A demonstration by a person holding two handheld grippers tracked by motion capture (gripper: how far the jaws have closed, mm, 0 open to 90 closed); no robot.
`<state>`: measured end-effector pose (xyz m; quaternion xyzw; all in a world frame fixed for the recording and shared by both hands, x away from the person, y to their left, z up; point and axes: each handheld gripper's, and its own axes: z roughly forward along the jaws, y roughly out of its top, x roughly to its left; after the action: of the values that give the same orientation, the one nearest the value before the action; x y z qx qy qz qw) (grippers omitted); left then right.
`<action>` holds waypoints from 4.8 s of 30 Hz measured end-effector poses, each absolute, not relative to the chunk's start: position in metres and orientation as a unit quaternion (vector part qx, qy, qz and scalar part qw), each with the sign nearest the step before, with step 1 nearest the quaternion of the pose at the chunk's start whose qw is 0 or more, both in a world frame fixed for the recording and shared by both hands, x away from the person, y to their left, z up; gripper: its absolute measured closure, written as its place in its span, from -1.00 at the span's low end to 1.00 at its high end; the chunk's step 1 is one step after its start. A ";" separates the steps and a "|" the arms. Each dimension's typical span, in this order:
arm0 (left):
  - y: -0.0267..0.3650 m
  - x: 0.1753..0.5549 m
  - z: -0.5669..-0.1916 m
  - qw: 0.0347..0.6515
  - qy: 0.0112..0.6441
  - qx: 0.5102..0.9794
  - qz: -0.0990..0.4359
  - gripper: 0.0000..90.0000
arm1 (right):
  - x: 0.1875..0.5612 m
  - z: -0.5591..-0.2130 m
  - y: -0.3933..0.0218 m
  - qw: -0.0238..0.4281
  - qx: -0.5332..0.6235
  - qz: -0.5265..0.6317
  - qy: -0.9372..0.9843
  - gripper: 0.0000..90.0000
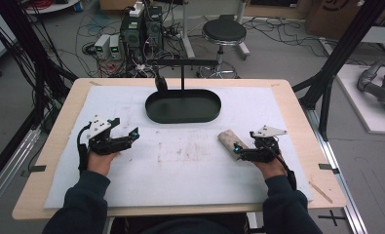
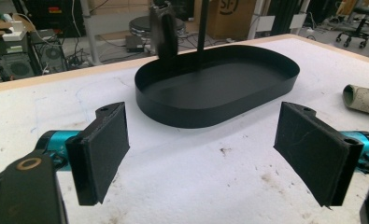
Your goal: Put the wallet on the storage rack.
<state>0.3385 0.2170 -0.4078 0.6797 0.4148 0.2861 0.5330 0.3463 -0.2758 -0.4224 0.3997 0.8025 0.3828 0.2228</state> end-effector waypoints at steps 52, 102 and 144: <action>0.232 0.339 -0.413 0.522 0.438 0.675 0.284 -0.61 | 0.394 -0.398 -0.237 0.197 0.354 0.387 0.828 -0.22; 0.233 0.338 -0.418 0.525 0.439 0.676 0.274 -0.60 | 0.505 -0.404 -0.154 0.189 0.373 0.377 0.826 -0.42; 0.226 0.338 -0.413 0.536 0.421 0.676 0.279 -0.60 | 0.338 -0.402 -0.322 0.265 0.403 0.421 0.768 -0.52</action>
<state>0.3379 0.2262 -0.4126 0.6764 0.4215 0.2792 0.5356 0.3382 -0.3223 -0.4020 0.4034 0.7676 0.4214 0.2655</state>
